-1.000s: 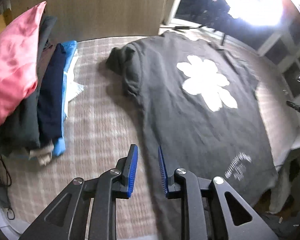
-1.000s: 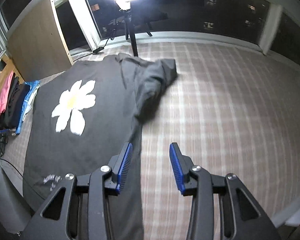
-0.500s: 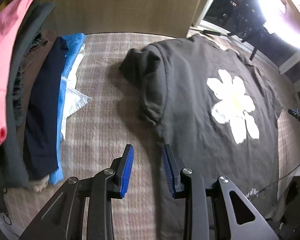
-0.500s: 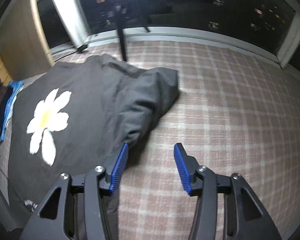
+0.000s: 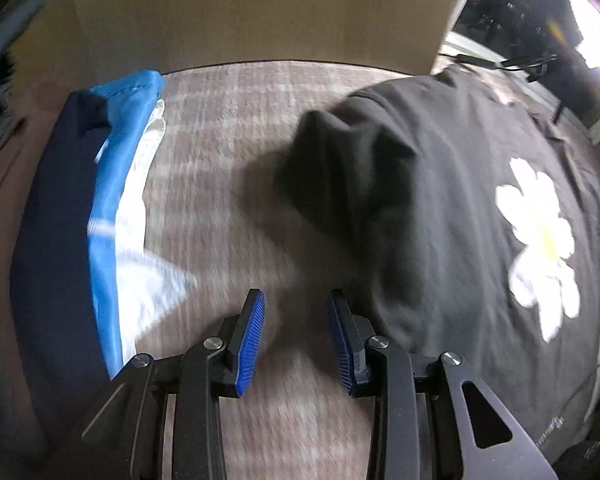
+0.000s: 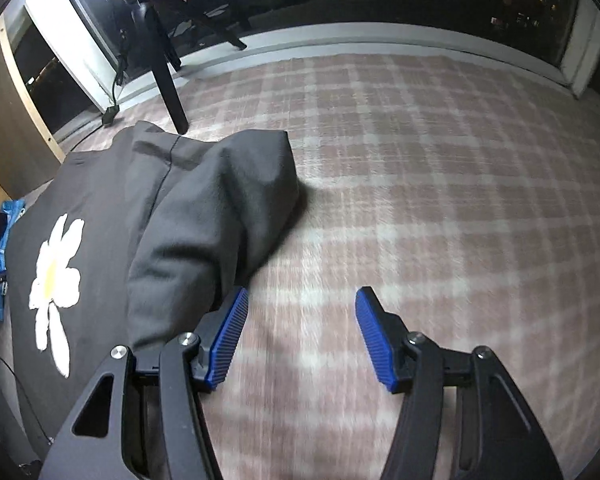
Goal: Fold clothes
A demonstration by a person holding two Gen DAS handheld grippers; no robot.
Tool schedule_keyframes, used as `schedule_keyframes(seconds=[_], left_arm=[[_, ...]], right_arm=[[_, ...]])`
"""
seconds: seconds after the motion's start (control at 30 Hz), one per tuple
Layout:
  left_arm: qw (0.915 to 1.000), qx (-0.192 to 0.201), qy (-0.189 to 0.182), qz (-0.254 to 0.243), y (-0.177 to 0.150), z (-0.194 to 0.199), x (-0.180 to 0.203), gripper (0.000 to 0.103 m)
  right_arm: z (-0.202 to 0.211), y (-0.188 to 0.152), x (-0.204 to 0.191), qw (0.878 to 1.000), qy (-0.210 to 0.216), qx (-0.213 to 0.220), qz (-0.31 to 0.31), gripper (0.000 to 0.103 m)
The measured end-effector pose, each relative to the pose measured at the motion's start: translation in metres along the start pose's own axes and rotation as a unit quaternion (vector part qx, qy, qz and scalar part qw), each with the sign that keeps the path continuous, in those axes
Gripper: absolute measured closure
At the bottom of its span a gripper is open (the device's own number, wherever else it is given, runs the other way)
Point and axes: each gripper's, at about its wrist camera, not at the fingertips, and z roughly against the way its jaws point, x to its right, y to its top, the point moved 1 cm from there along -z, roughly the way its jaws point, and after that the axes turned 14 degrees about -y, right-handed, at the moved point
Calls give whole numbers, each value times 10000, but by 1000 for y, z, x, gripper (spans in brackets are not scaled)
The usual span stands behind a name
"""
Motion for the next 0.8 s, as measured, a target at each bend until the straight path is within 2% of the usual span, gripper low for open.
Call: schedule_keyframes(seconds=[0.07, 0.13, 0.23, 0.33, 0.47, 0.57, 0.67, 0.7, 0.73, 0.77, 0.8], left_arm=[[9998, 37, 76, -176, 11, -7, 4, 68], [9995, 38, -38, -302, 20, -13, 11, 68], [9989, 49, -143, -443, 31, -17, 24, 67], [9983, 90, -300, -492, 37, -15, 33, 67], [9968, 281, -713, -221, 45, -12, 33, 67], [9950, 257, -958, -82, 49, -18, 34, 67], [9964, 293, -767, -229, 48, -8, 40, 72], [9967, 307, -690, -286, 48, -4, 41, 76], [9970, 322, -612, -343, 48, -1, 43, 87], [9972, 336, -535, -400, 48, 3, 45, 92], [9973, 350, -458, -457, 48, 7, 47, 92]], right_arm=[[-9, 5, -4, 9999, 35, 16, 106, 48], [-15, 10, -10, 9995, 29, 171, 260, 47], [-18, 16, -15, 9981, 211, 348, 463, 46], [-17, 18, -17, 9963, 568, 426, 492, 46], [-18, 22, -24, 9931, 889, 522, 555, 46], [-20, 26, -34, 9895, 1217, 552, 556, 46], [-21, 28, -47, 9840, 1604, 501, 585, 46], [-22, 29, -51, 9832, 1649, 474, 628, 54], [-22, 30, -55, 9823, 1693, 448, 670, 76], [-22, 30, -58, 9809, 1777, 387, 684, 84], [-19, 30, -58, 9830, 1669, 369, 670, 87]])
